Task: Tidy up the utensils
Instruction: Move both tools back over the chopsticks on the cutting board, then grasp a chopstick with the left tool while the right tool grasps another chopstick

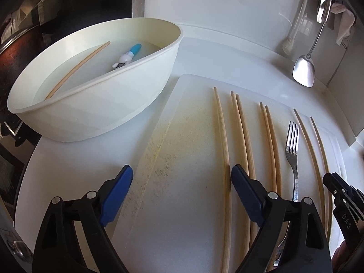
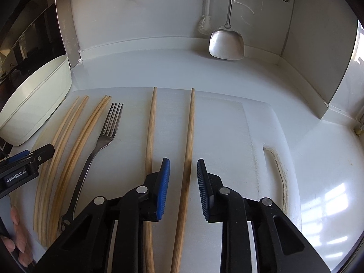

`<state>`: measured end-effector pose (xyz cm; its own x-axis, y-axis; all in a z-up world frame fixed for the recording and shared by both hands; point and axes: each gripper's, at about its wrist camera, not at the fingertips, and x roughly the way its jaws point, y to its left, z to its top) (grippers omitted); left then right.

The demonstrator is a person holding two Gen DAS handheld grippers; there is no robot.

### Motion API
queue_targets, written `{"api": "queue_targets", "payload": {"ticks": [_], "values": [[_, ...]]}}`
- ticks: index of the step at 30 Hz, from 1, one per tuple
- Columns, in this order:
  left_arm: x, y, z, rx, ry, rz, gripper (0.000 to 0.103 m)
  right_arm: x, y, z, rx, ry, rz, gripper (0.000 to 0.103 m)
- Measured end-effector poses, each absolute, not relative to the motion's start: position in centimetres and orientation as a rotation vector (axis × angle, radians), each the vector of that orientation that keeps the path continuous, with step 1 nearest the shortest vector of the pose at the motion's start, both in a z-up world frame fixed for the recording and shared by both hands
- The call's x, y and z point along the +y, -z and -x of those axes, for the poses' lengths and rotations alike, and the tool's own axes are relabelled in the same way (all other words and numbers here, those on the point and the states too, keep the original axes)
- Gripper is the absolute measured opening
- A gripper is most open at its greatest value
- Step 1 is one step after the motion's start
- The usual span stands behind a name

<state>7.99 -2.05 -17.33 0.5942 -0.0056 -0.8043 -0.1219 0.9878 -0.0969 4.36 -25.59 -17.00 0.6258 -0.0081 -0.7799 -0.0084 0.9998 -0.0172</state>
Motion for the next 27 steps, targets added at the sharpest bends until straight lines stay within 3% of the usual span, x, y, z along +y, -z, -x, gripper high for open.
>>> {"api": "queue_targets", "payload": {"ticks": [2, 9, 18, 23, 27], "values": [[-2.0, 17.3, -8.0, 0.930, -0.075, 0.151, 0.082, -25.5, 17.0, -4.4, 0.895, -0.006, 0.018, 0.018], [-3.0, 16.8, -7.7, 0.893, -0.101, 0.070, 0.072, -25.3, 17.0, -4.3, 0.892, -0.006, 0.027, 0.018], [-4.3, 16.3, -7.4, 0.872, -0.042, 0.025, 0.040, -25.4, 17.0, -4.4, 0.894, -0.010, 0.015, 0.018], [-5.3, 16.2, -7.2, 0.871, -0.001, 0.007, 0.013, -25.5, 17.0, -4.4, 0.894, -0.010, 0.016, 0.016], [-5.8, 16.2, -7.2, 0.866, 0.009, -0.012, 0.007, -25.5, 17.0, -4.4, 0.894, -0.006, 0.025, 0.008]]}}
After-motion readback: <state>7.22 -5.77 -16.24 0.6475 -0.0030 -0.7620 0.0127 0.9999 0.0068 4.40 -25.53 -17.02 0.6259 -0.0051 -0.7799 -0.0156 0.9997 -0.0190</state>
